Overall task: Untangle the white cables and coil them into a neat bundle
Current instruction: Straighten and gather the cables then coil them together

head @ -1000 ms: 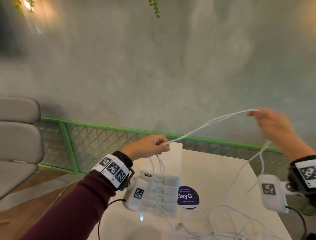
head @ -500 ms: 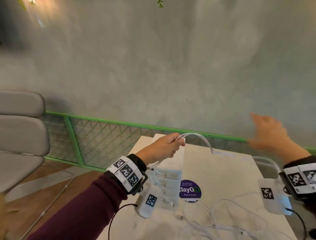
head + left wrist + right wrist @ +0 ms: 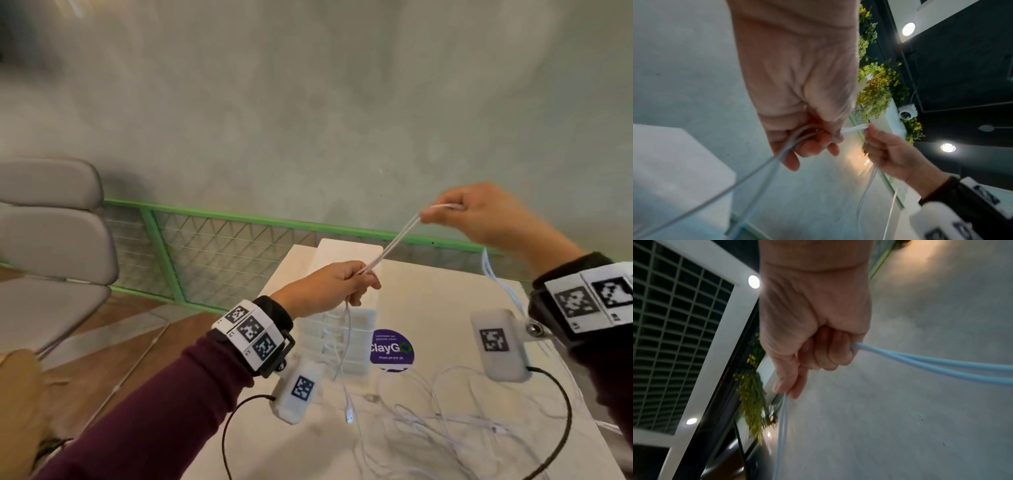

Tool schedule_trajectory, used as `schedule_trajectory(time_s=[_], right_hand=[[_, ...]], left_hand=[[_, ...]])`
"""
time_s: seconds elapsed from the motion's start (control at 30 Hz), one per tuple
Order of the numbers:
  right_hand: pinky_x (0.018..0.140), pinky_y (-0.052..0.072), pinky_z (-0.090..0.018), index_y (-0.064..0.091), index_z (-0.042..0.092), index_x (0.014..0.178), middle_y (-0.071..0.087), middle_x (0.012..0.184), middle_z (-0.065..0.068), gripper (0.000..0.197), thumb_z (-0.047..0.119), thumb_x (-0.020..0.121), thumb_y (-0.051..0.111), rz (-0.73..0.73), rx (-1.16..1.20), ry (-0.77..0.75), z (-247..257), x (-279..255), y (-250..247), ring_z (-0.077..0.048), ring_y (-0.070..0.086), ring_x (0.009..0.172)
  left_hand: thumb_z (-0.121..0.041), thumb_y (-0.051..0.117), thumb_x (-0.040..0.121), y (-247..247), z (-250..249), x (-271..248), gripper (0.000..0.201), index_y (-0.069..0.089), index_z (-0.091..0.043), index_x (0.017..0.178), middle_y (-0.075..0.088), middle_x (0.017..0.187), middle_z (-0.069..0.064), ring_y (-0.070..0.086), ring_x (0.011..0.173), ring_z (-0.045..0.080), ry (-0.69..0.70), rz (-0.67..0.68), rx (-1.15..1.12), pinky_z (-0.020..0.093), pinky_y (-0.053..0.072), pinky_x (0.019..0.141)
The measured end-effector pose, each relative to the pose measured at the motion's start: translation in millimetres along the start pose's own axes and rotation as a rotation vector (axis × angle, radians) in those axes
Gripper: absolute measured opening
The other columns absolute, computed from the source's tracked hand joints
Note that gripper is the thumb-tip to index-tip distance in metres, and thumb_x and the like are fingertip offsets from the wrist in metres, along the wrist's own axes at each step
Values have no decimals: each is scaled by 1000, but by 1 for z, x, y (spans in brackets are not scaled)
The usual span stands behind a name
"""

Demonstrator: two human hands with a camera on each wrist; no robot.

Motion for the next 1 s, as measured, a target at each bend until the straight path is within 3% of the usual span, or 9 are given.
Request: schedule_trajectory(time_s=[0.13, 0.3, 0.53, 0.57, 0.63, 0.7, 0.77, 0.87, 1.0], right_hand=[[35, 24, -10, 67, 16, 91, 43, 29, 15, 12, 25, 86, 62, -347, 257, -33, -10, 8, -40, -2, 39, 32], [34, 24, -10, 66, 18, 93, 43, 29, 16, 14, 28, 87, 60, -479, 305, -24, -31, 12, -49, -2, 39, 32], [39, 29, -15, 68, 5, 95, 50, 36, 14, 41, 42, 83, 55, -658, 231, 222, -86, 14, -62, -1, 42, 37], [48, 38, -21, 67, -1, 94, 56, 45, 9, 45, 42, 83, 54, -601, 134, 261, -93, 15, -60, -3, 48, 46], [74, 46, -34, 64, -5, 100, 67, 89, -19, 39, 30, 88, 52, -412, -170, 403, -104, 12, -49, -30, 61, 86], [93, 42, -43, 55, 0, 119, 56, 121, -26, 38, 21, 87, 54, -179, -440, 548, -109, 5, -30, -42, 51, 113], [99, 38, -43, 47, 5, 129, 51, 127, -27, 49, 22, 84, 58, -33, -603, 556, -103, -2, -6, -43, 46, 120], [102, 35, -35, 52, 9, 128, 57, 128, -18, 49, 35, 88, 58, 12, -511, 160, -66, -12, 45, -32, 49, 121], [89, 36, -26, 54, 22, 121, 61, 118, -1, 38, 43, 96, 35, 513, -148, 33, -28, -44, 134, -22, 56, 108]], left_hand=[[-16, 37, 100, 9, 45, -14, 23, 54, -21, 86, 47, 69, -4, 49, 64, 8, -78, 33, -27, 20, 43, 71], [-13, 33, 101, 10, 82, -23, 26, 52, -16, 83, 45, 68, 0, 48, 62, 4, -138, -22, -113, 16, 42, 72], [-25, 33, 102, 3, 104, -29, 29, 51, -21, 79, 51, 66, -3, 47, 69, 14, -264, -73, 48, 23, 39, 70], [-26, 32, 101, 3, 103, -30, 29, 50, -21, 80, 48, 64, -3, 46, 65, 13, -273, -75, 71, 25, 38, 67], [-27, 31, 101, 6, 97, -30, 28, 51, -20, 83, 43, 64, -3, 42, 60, 13, -278, -64, 128, 24, 37, 60], [-27, 30, 101, 11, 87, -26, 28, 52, -18, 87, 44, 69, -3, 41, 64, 15, -270, -37, 203, 19, 33, 53], [-25, 30, 102, 18, 81, -17, 27, 53, -17, 90, 49, 78, -3, 46, 75, 19, -237, 21, 298, 20, 34, 58], [-23, 30, 102, 34, 73, -4, 31, 60, -13, 101, 58, 96, 5, 52, 84, 24, -191, 128, 435, 29, 40, 74], [-17, 36, 100, 58, 69, 6, 31, 59, -3, 115, 60, 121, 14, 54, 108, 28, -117, 192, 484, 29, 39, 93]])
Point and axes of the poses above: each hand's wrist, its own x-axis towards the middle knuckle, its own y-axis out of the palm, z = x × y, the point moved 3 cm from there along x, towards the middle knuckle
